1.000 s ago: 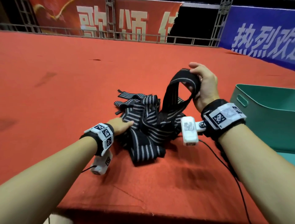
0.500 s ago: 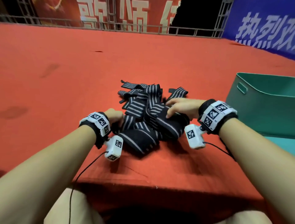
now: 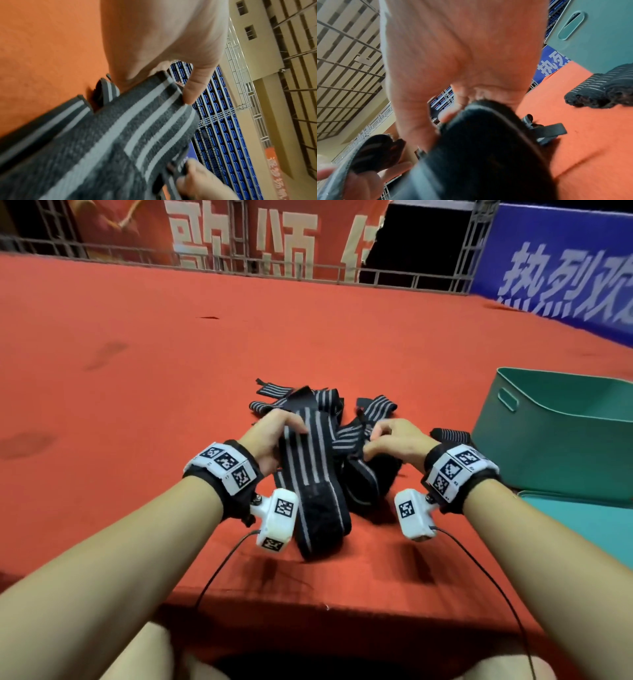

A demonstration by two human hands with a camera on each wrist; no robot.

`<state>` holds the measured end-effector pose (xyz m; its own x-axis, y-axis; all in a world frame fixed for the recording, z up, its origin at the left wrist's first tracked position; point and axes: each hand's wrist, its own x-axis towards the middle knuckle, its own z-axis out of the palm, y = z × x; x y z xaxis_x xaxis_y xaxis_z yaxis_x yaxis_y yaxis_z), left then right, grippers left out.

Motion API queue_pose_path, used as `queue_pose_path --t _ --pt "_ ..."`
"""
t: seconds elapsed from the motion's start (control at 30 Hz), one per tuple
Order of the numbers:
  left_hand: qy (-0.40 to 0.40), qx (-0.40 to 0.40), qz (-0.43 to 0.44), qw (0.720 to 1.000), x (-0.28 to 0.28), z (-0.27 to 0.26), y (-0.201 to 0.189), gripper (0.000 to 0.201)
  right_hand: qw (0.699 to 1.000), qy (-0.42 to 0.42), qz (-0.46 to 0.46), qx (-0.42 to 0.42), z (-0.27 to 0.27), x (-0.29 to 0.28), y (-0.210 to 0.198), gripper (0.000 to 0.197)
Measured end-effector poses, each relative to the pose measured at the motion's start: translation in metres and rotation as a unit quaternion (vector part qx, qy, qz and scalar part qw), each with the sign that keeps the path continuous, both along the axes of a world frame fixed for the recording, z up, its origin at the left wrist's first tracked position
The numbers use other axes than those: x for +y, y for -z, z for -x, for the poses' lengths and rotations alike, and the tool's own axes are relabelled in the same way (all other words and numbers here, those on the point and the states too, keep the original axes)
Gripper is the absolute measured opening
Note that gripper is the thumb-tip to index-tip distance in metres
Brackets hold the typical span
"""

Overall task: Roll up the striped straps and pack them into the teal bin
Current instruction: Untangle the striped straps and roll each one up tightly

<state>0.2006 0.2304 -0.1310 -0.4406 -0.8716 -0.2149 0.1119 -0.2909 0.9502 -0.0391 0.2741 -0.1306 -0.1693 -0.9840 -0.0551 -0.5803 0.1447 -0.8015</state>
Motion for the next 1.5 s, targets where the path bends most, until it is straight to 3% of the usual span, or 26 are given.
queue_pose_path --t 0.17,0.37,0.53,0.67,0.73,0.87,0.93,1.03,1.13,1.27,1.3,1.37,1.43,1.5 --pt "-0.001 0.058 0.061 0.996 -0.003 0.037 0.002 0.025 0.982 -0.009 0.152 -0.113 0.005 -0.006 -0.012 0.034" --pt "0.066 0.041 0.137 0.988 -0.004 0.065 -0.003 0.021 0.973 0.032 0.17 -0.155 0.023 0.007 -0.004 0.074" --pt "0.172 0.03 0.128 0.976 0.003 0.07 -0.01 0.047 0.983 -0.036 0.136 -0.119 0.038 0.021 -0.008 0.063" --pt "0.202 0.023 0.104 0.974 -0.002 0.069 -0.017 0.046 0.983 -0.076 0.122 -0.113 0.038 0.022 -0.02 0.055" --pt "0.21 0.026 0.102 0.972 -0.004 0.07 -0.017 0.033 0.982 -0.088 0.127 -0.107 0.037 0.02 -0.024 0.049" --pt "0.184 0.006 0.114 0.976 -0.009 0.074 -0.012 0.018 0.981 -0.081 0.156 -0.079 0.035 0.013 -0.021 0.038" --pt "0.106 -0.004 0.143 0.984 -0.018 0.075 -0.004 0.014 0.975 -0.031 0.192 -0.102 0.04 0.011 -0.017 0.035" --pt "-0.032 -0.011 0.135 0.99 -0.033 0.062 0.01 0.015 0.928 0.095 0.272 -0.236 0.058 0.014 -0.025 0.048" --pt "-0.005 -0.025 0.086 0.996 -0.035 0.044 0.023 0.018 0.872 0.167 0.326 -0.324 0.086 0.017 -0.043 0.046" --pt "0.036 -0.14 0.078 0.986 -0.04 0.04 0.027 0.014 0.814 0.191 0.368 -0.406 0.109 0.019 -0.067 0.055" --pt "0.03 -0.17 0.103 0.98 -0.043 0.041 0.026 0.011 0.814 0.179 0.372 -0.41 0.109 0.019 -0.072 0.06" --pt "-0.041 -0.174 0.155 0.972 -0.048 0.046 0.021 0.011 0.847 0.14 0.358 -0.367 0.098 0.016 -0.073 0.066" --pt "-0.122 -0.088 0.192 0.97 -0.044 0.051 0.009 0.012 0.905 0.104 0.314 -0.267 0.081 0.013 -0.06 0.055" --pt "-0.109 0.043 0.172 0.978 -0.033 0.057 -0.008 0.011 0.948 0.074 0.253 -0.179 0.064 0.007 -0.039 0.035"
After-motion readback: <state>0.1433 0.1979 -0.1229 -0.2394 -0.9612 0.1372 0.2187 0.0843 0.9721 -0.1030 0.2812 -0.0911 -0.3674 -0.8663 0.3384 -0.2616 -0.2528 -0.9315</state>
